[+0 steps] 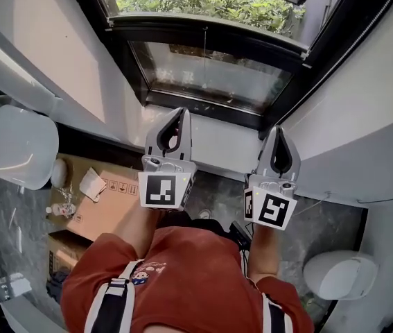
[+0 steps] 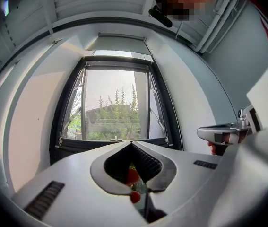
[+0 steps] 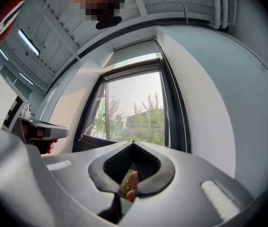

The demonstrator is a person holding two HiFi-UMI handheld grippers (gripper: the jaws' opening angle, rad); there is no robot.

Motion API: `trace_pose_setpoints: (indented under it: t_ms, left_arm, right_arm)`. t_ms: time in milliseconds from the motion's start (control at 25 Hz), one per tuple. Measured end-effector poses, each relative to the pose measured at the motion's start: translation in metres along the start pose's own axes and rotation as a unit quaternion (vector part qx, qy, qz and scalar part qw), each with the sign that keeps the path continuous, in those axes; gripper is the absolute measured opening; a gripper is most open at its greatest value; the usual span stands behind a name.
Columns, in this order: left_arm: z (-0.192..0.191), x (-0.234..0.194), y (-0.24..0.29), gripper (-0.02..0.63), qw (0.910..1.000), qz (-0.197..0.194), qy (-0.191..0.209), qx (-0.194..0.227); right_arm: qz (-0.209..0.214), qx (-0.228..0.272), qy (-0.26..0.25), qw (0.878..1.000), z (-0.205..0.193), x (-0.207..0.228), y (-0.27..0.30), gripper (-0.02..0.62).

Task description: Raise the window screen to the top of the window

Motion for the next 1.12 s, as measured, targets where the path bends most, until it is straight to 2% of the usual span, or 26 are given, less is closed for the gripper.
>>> trace_pose_setpoints:
  t_ms: [280,520,720,1120]
  left_arm:
    - [0.000,-0.013,0.014,0.005,1.0000,0.006,0.006,-0.002]
    - [-0.007,-0.034,0.040,0.006,1.0000,-0.007,0.002,0.004]
    - [-0.007,-0.066,0.063,0.005,0.9999,-0.007,0.009,0.010]
    - [-0.017,-0.137,0.111,0.006,0.9997,-0.018,-0.005,0.013]
  right_arm:
    - [0.004,-0.002,0.009,1.000,-0.010,-0.003,0.022,0.009]
    - [-0.003,0.005,0.000,1.000,-0.015,-0.013,0.049,0.009]
    - [-0.004,0.016,-0.008,1.000,-0.014,-0.030,0.088,0.009]
    - [-0.013,0.014,-0.031,0.999,-0.021,-0.070,0.156,0.009]
Point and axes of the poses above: the fingertips, and each gripper's own axes: y forward along the fingers, x to its right, z out of its top, the point moved 8 cm from there along -y, backward along the fingers, and after that the axes turned 3 degrees about -z, right-handed, at the moved point
